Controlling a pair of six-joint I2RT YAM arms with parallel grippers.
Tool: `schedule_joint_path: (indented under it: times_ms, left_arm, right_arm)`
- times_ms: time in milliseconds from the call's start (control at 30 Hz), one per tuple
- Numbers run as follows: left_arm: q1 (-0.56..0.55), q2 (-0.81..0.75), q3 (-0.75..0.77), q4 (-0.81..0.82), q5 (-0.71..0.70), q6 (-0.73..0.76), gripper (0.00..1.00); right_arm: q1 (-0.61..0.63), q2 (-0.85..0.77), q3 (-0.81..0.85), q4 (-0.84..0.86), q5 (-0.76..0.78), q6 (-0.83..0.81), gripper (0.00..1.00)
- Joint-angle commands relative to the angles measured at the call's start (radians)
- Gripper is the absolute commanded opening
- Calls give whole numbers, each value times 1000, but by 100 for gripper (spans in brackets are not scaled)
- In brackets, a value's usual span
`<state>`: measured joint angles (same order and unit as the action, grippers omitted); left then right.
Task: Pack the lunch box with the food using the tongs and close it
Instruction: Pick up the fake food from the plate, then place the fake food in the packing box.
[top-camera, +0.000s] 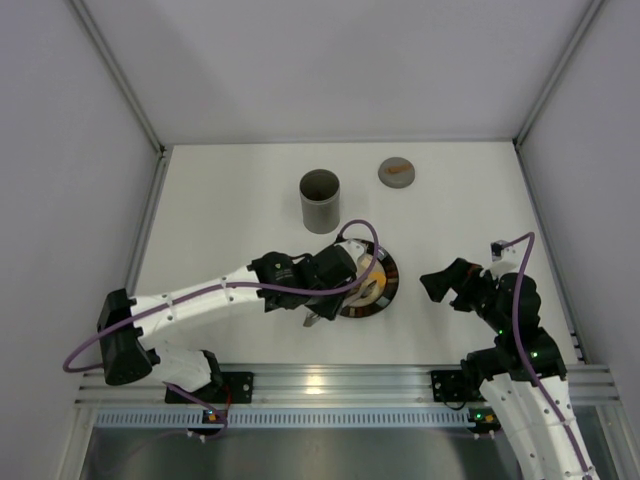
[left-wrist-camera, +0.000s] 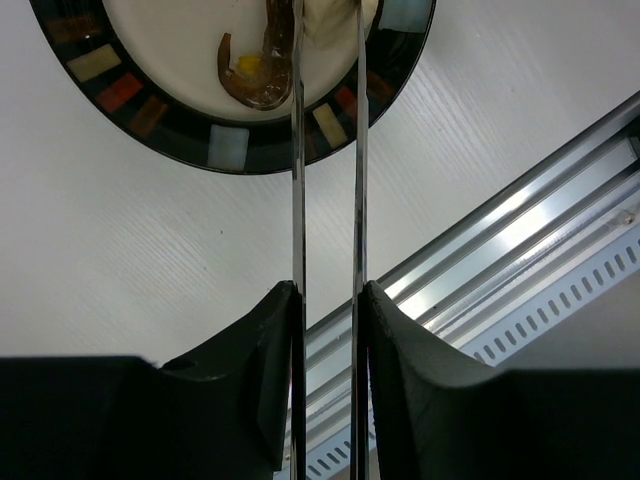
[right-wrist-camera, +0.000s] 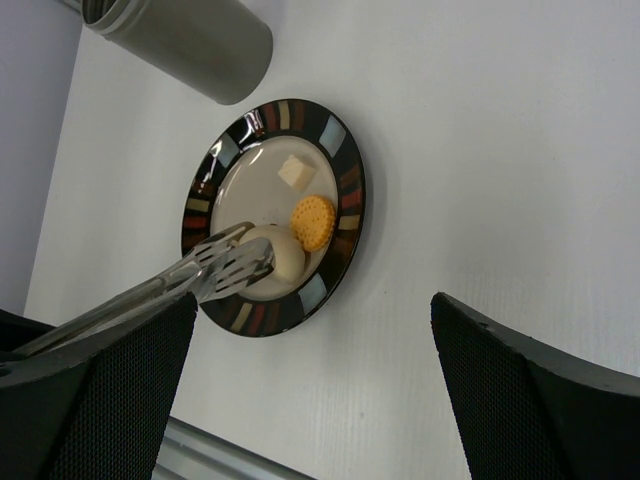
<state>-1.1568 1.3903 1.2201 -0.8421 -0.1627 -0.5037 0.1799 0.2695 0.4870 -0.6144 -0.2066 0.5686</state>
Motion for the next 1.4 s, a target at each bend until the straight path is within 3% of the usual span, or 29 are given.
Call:
schedule_joint_path:
  times_ms: [0,433,600,733,1067,1367]
  left_arm:
    - [-6,-17,48,3,-17,4,25]
    - [-4,-83,200,-100,-179,-22,22]
    - [8,-62,355,-173,-354,-48,24]
    - [64,-33,458,-206,-411,-42,25]
    - [321,104,568,-138,-302,47,26]
    - [390,177,512,-57,-293,76,27]
  right_arm:
    - [-11,-6,24,16,3,-7,99]
    - [-10,-6,27,16,1,-6,99]
    - [-11,0,33,16,1,-7,99]
    - [-11,7,45,16,1,-9,99]
    - [-11,22,65,10,7,-21,100]
    - [-11,22,62,8,15,-27,100]
